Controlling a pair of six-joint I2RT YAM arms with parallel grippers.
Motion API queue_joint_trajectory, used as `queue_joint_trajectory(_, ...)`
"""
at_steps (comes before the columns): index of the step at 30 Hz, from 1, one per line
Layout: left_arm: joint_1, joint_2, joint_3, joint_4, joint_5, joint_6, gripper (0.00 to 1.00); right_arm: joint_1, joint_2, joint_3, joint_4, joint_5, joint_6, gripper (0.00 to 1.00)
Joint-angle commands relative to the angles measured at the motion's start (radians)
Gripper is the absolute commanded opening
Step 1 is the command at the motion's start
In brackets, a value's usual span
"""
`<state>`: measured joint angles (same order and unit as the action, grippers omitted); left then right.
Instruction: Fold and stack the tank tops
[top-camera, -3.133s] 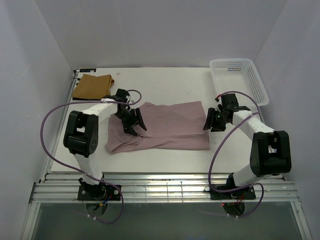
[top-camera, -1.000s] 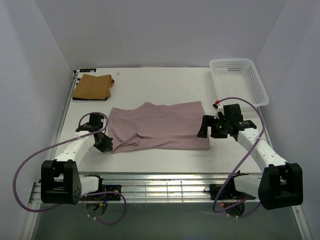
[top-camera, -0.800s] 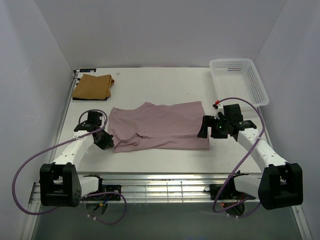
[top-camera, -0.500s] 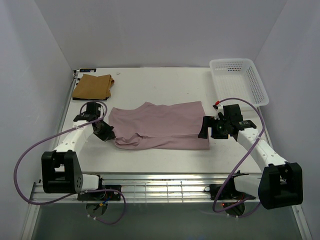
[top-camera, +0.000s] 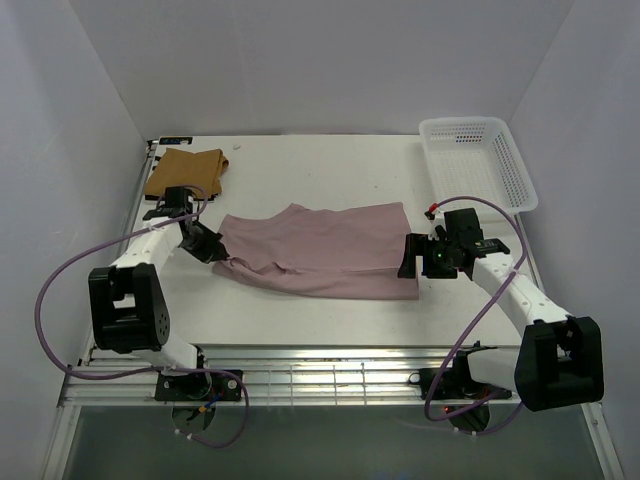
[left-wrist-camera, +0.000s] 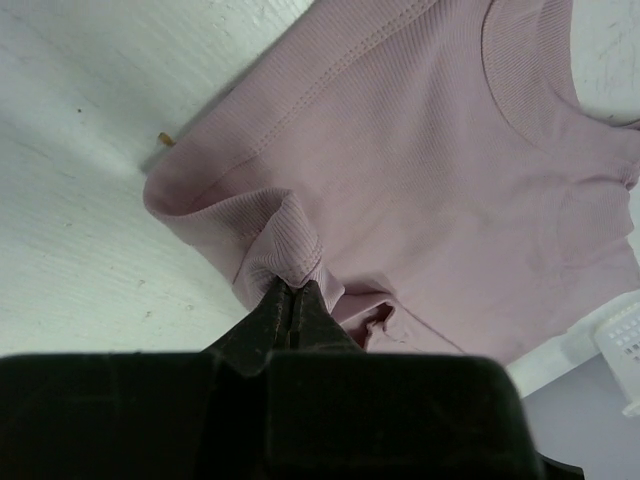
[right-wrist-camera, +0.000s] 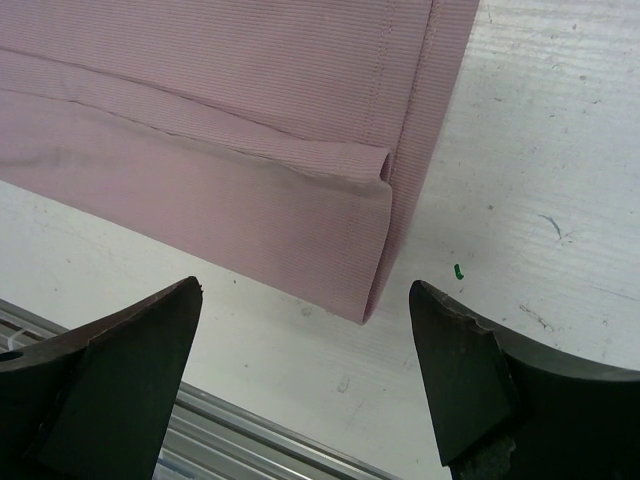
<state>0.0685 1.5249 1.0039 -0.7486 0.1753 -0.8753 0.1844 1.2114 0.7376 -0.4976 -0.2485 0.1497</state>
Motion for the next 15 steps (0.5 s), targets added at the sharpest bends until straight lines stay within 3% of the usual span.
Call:
queue_joint_trajectory(1, 0.007, 0.040, 0.053, 0.022, 0.049, 0.025, 0.00, 0.003, -0.004, 0.019, 0.024, -0.005, -0.016, 0.90)
queue_joint_trajectory(15, 0.040, 0.181, 0.114, -0.003, 0.029, 0.009, 0.00, 0.038, -0.013, 0.017, 0.036, 0.048, -0.032, 0.90)
